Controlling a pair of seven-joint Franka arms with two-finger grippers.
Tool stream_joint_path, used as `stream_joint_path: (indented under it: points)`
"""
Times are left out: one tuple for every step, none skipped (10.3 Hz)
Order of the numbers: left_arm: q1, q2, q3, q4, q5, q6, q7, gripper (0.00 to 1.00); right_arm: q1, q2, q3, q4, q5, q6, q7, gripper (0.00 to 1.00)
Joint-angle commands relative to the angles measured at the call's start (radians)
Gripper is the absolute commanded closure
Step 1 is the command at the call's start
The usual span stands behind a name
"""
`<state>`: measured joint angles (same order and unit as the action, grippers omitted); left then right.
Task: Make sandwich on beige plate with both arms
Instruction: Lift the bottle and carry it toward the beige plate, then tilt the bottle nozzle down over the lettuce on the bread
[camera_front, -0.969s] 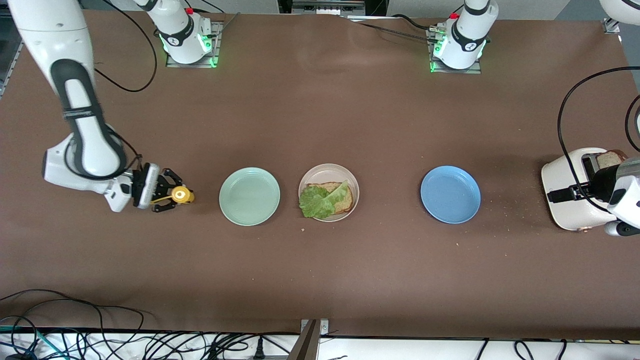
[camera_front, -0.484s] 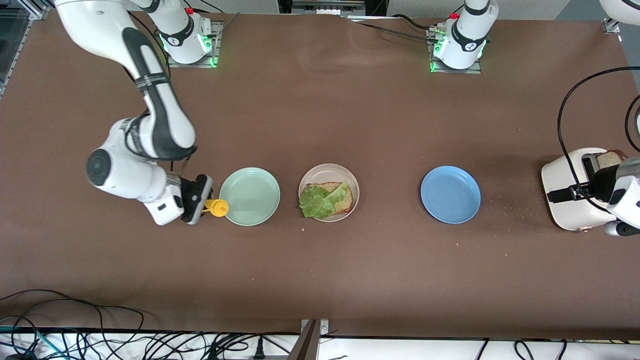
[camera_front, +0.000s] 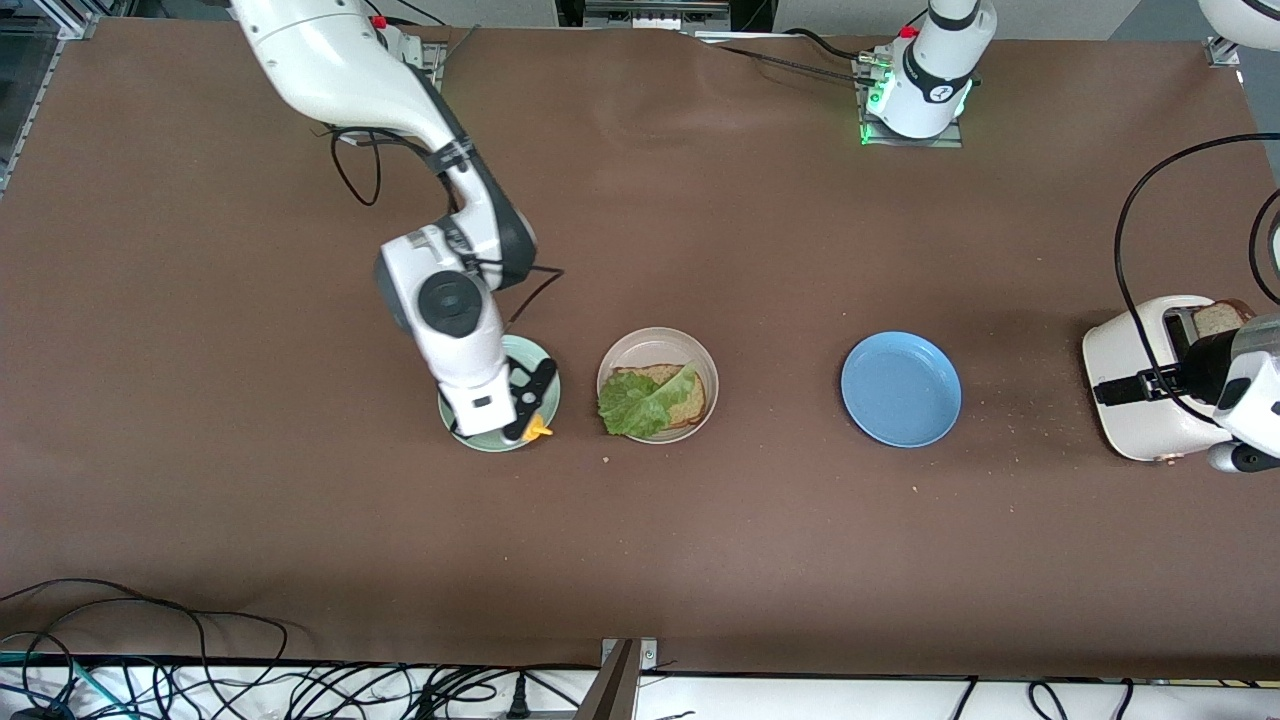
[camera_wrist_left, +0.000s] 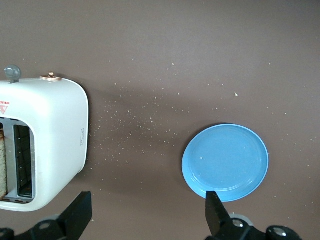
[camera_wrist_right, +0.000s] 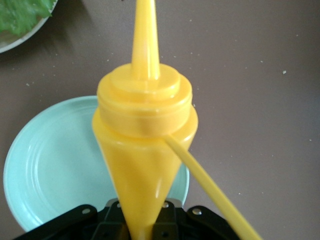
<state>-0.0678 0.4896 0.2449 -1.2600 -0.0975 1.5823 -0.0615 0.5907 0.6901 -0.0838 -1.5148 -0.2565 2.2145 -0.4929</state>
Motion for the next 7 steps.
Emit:
stream_joint_path:
  points:
    - [-0.006,-0.014,-0.003,-0.009,0.035,-0.01,-0.009,0.0,0.09,0.017,-0.019,0.039,-0.181,-0.106,0.139,1.0]
    - [-0.006,-0.014,-0.003,-0.009,0.035,-0.01,-0.009,0.0,0.139,0.022,-0.019,0.039,-0.278,-0.155,0.237,1.0]
    - [-0.006,-0.014,-0.003,-0.009,0.035,-0.01,-0.009,0.0,0.205,0.038,-0.017,0.041,-0.385,-0.229,0.361,1.0]
    - [-0.006,-0.014,-0.003,-0.009,0.035,-0.01,-0.009,0.0,0.266,0.058,-0.019,0.041,-0.467,-0.287,0.441,1.0]
    - [-0.006,-0.014,-0.003,-0.009,0.035,-0.01,-0.009,0.0,0.294,0.071,-0.017,0.042,-0.521,-0.317,0.47,1.0]
    - [-0.004,-0.014,-0.003,-0.009,0.035,-0.01,-0.009,0.0,0.3,0.078,-0.017,0.042,-0.542,-0.32,0.468,1.0]
    - [-0.004,-0.014,-0.003,-0.009,0.035,-0.01,-0.009,0.0,0.302,0.08,-0.017,0.042,-0.547,-0.32,0.468,1.0]
